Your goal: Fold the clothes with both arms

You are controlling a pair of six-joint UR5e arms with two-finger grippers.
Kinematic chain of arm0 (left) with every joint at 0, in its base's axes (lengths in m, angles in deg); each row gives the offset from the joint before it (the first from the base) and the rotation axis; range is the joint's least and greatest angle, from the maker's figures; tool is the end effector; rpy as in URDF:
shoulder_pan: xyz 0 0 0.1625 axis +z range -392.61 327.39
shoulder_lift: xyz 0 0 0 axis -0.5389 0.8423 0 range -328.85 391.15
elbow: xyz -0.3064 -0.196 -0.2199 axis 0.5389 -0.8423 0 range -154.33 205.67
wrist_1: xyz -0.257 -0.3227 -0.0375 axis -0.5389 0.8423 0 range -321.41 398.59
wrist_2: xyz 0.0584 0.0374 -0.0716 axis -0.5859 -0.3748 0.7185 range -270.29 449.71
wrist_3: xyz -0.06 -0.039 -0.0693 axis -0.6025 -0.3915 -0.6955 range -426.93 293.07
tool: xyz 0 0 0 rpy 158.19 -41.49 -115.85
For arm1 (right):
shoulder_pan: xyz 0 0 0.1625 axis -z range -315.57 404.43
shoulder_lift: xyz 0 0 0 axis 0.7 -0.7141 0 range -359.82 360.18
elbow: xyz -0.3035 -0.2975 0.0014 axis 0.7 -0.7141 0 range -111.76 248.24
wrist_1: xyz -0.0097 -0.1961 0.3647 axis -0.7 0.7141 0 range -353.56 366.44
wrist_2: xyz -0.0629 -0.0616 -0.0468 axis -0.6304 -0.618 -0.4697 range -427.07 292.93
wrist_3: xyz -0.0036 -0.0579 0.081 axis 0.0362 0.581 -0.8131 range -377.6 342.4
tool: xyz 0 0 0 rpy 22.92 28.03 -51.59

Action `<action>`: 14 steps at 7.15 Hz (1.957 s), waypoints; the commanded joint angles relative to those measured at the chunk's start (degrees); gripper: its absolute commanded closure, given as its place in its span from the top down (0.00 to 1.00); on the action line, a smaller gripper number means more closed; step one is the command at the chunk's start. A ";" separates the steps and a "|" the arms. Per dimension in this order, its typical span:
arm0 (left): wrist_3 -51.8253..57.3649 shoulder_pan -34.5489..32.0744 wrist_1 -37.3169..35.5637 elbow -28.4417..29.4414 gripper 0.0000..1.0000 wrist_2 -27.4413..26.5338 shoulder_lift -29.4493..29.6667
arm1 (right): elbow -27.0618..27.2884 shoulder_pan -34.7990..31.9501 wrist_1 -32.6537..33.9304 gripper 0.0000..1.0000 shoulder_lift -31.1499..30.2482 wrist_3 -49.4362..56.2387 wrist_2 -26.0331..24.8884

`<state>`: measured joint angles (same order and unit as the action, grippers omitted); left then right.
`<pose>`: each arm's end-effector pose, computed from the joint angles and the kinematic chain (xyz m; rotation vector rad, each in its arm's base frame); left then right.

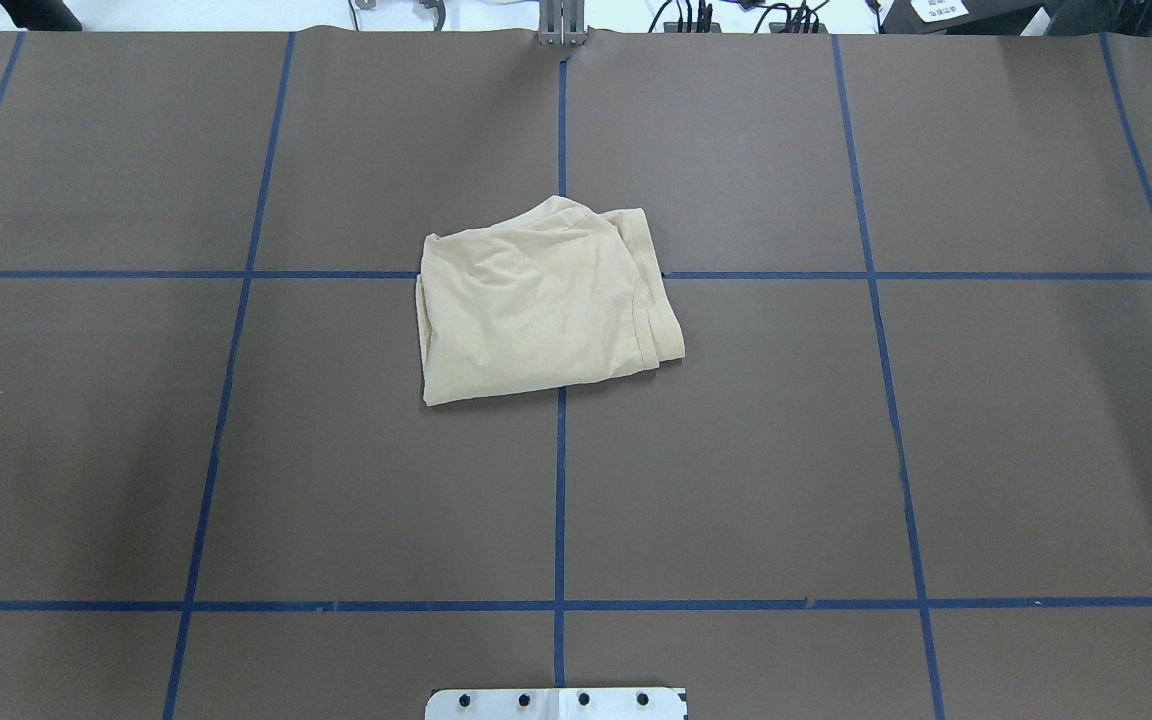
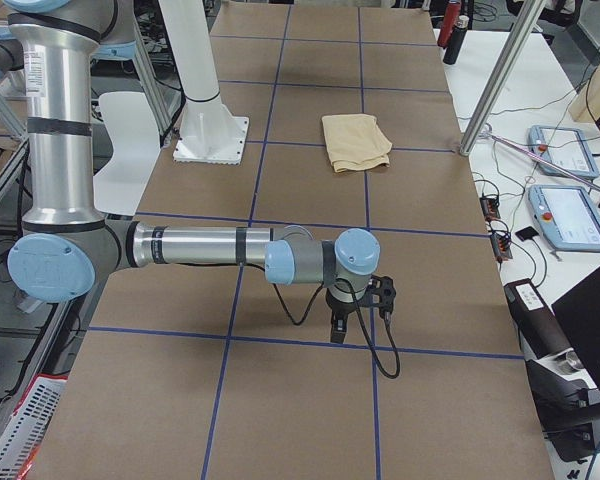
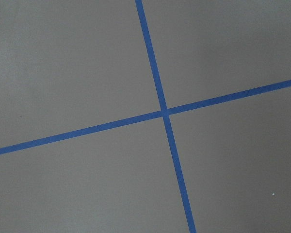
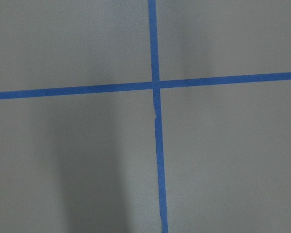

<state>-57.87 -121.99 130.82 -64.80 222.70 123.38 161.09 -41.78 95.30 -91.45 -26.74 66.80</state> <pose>-0.0598 -0.5145 0.6328 0.1371 0.7430 0.1931 0.0321 -0.4857 0.6467 -0.0473 -0.7652 0.0730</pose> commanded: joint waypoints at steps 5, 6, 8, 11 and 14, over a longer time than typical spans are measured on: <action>-4.66 -0.53 0.14 -0.85 1.00 0.25 -0.73 | -0.04 -1.41 0.09 1.00 0.50 -7.28 -4.05; -4.66 -0.53 0.23 -0.85 1.00 0.34 -0.73 | -0.12 -1.41 0.00 1.00 0.41 -7.21 -4.05; -4.66 -0.53 0.32 -0.76 1.00 0.34 -0.82 | -0.13 -1.41 0.00 1.00 0.41 -7.30 -3.97; -3.79 -0.53 0.49 -0.85 1.00 0.34 -0.82 | -0.04 -1.41 0.00 1.00 0.41 -7.30 -3.88; -3.61 -0.53 0.58 -0.85 1.00 0.43 -0.91 | -0.04 -1.41 0.26 1.00 0.32 -4.51 -3.88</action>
<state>-61.58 -122.52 131.33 -65.65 223.10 122.51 160.99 -43.20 95.36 -91.07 -32.86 62.90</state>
